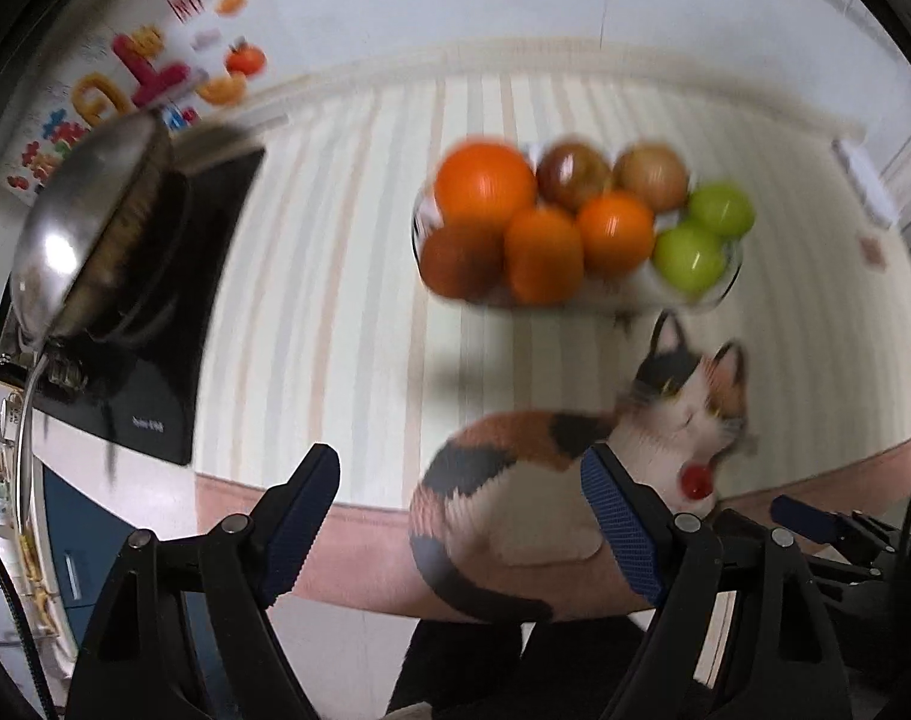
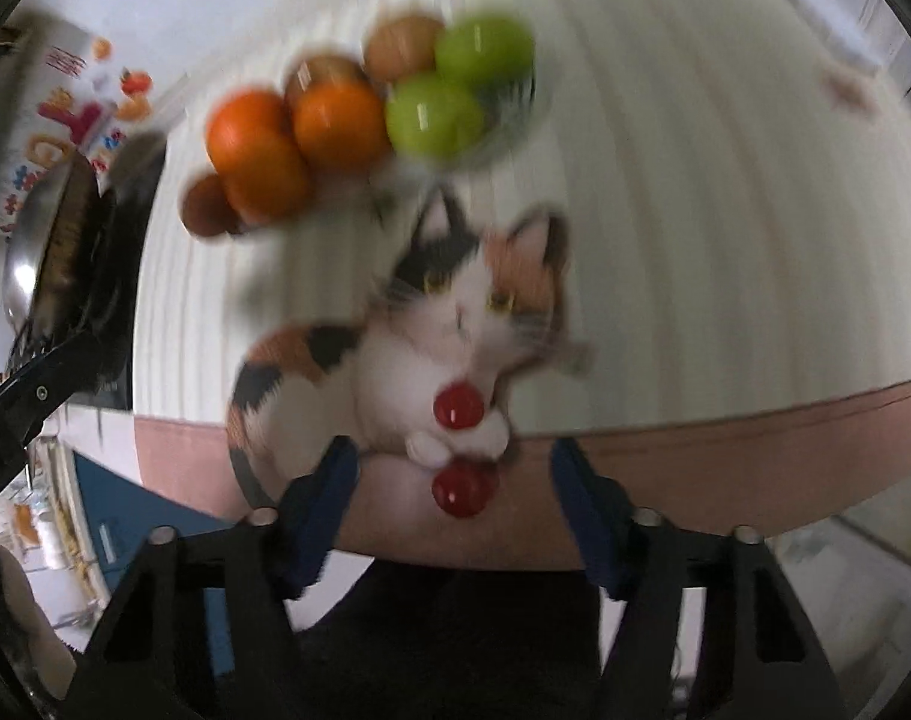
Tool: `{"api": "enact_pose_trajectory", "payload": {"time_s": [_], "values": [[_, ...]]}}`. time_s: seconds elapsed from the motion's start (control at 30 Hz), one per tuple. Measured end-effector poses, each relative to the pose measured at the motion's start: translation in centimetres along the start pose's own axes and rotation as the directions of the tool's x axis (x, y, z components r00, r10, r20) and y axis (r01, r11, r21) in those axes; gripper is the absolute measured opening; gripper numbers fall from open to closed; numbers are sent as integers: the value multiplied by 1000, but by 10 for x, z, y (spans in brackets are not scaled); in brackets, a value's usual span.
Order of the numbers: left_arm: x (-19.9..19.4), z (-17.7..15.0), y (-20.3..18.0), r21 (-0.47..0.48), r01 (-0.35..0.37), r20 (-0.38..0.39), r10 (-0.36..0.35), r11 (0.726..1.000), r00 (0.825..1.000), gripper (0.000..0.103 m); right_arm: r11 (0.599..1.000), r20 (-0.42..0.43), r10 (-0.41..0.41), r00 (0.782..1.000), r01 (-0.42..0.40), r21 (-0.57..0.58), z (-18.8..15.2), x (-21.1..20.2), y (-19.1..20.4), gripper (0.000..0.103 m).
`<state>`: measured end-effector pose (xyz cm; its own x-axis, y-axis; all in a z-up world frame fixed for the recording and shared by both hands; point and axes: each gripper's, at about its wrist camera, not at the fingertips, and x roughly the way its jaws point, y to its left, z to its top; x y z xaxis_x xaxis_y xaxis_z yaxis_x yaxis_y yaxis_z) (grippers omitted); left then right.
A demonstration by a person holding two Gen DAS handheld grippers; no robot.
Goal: Organize fruits
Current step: 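Grasp a cherry tomato with the right tool while the left tool grasps another, then drop both cherry tomatoes onto the plate and open both tools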
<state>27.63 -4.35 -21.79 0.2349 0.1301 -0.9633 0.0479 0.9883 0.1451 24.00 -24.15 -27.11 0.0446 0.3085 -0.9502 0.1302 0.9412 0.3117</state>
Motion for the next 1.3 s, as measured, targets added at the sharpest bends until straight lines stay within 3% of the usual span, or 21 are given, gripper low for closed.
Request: {"api": "enact_pose_trajectory", "payload": {"time_s": [0.2, 0.27, 0.33, 0.47, 0.57, 0.77, 0.87, 0.93, 0.97, 1.03, 1.13, 1.3], "values": [[37, -9, -16, 48, 1, -117, 5, 999, 993, 82, 998, -109, -28, 994, 22, -61, -15, 56, 4, 50], [45, -12, -20, 57, 13, -148, -4, 998, 989, 82, 995, -98, -52, 994, 43, -91, -18, 60, 8, 46], [50, -14, -26, 64, 24, -164, -13, 998, 986, 82, 987, -93, -89, 992, 75, -144, -22, 61, 15, 32], [58, -12, -33, 52, 90, -199, -78, 995, 977, 82, 980, -58, -111, 992, 99, -174, -26, 52, 12, 31], [65, -11, -41, 32, 157, -224, -146, 987, 964, 82, 986, -8, -105, 994, 103, -130, -21, 32, -7, 31], [79, -11, -89, 72, 313, -264, -284, 947, 922, 82, 994, 40, -104, 994, 105, -16, -12, 4, -51, 31], [86, -11, -111, 91, 359, -279, -323, 929, 904, 70, 993, 47, -114, 992, 114, 21, -10, -3, -72, 31], [91, -11, -129, 127, 370, -287, -323, 920, 902, 61, 992, 51, -119, 992, 118, 35, -9, -6, -82, 31], [93, -12, -135, 144, 369, -289, -317, 918, 903, 58, 992, 52, -121, 991, 120, 39, -9, -7, -87, 31], [99, -11, -145, 180, 354, -298, -292, 918, 909, 40, 991, 57, -126, 990, 123, 52, -10, -11, -94, 31], [98, -14, -153, 214, 335, -268, -275, 918, 923, 25, 990, 65, -130, 989, 125, 65, -9, -18, -106, 31], [100, -11, -147, 190, 320, -244, -271, 928, 931, 24, 991, 80, -124, 989, 119, 65, 0, -23, -108, 31]]}}
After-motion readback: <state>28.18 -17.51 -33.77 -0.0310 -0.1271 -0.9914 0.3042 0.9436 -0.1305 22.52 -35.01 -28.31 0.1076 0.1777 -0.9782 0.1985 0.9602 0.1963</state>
